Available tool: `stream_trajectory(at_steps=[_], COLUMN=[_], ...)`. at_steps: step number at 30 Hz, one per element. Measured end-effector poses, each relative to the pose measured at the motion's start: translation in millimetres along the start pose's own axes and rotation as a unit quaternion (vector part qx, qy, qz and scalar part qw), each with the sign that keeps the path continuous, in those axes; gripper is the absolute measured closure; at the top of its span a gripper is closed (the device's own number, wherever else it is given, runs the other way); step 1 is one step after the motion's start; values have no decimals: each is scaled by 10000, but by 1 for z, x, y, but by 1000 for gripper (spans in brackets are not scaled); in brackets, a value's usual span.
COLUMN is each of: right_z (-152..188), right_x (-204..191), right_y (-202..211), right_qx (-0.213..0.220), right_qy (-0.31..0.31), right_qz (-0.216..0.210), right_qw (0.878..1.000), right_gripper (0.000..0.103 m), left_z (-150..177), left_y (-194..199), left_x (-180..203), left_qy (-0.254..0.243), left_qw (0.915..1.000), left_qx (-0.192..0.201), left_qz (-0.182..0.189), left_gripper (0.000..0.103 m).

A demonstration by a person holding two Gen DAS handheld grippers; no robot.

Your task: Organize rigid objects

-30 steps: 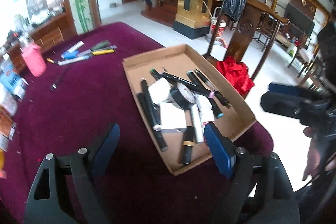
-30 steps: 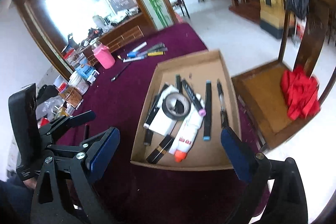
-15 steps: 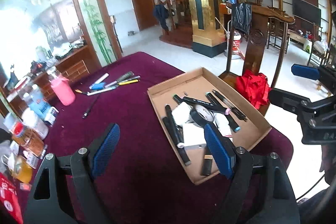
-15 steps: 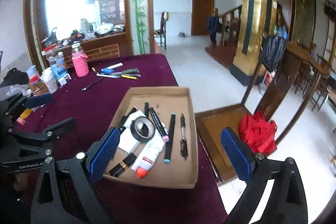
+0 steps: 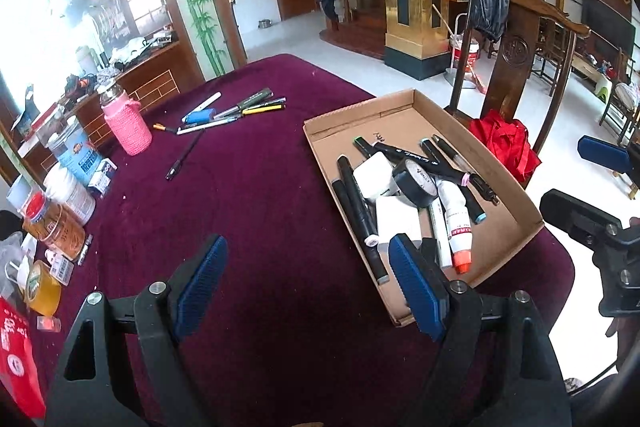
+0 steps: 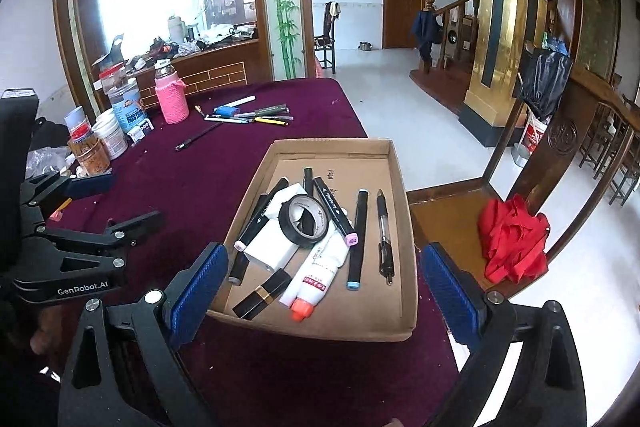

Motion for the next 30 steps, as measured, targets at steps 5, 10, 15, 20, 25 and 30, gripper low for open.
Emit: stream_trajectory(at_steps=[5,10,15,20,25,30], right_z=[2,2,0,0,0,0], right_x=[-2,-4,-4,-3,-4,-3], right_y=[-4,-7,-10,-12,-13,-16], right_qx=[-63,-112,-144,-169,-172,-195], right_qy=[-1,61,98,103,102,98], right_qz=[-97,-85,-68,-79,-95,-91], right_qw=[9999,9999,9998,9998,9998,9997], right_gripper=[8,8,8,8,8,8], left_z=[2,1,0,-1,-1,0], left_y=[1,0,-3,-6,-7,-8], left_x=[0,1,3,3,5,6], left_qy=[-15,-13,-77,-112,-138,-155], left_qw=[10000,10000,10000,9999,9999,9998], left_qx=[-14,-32,-41,-62,-78,-90], left_qz=[-18,12,30,34,62,98], left_gripper=[20,20,20,20,20,20])
Point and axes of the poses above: each gripper's, at about its wrist camera, not at the fingertips, and y roughly against the way its jaws point, x to its right, z to its underside, the point moved 9 cm from there along -y, roughly the way its jaws point
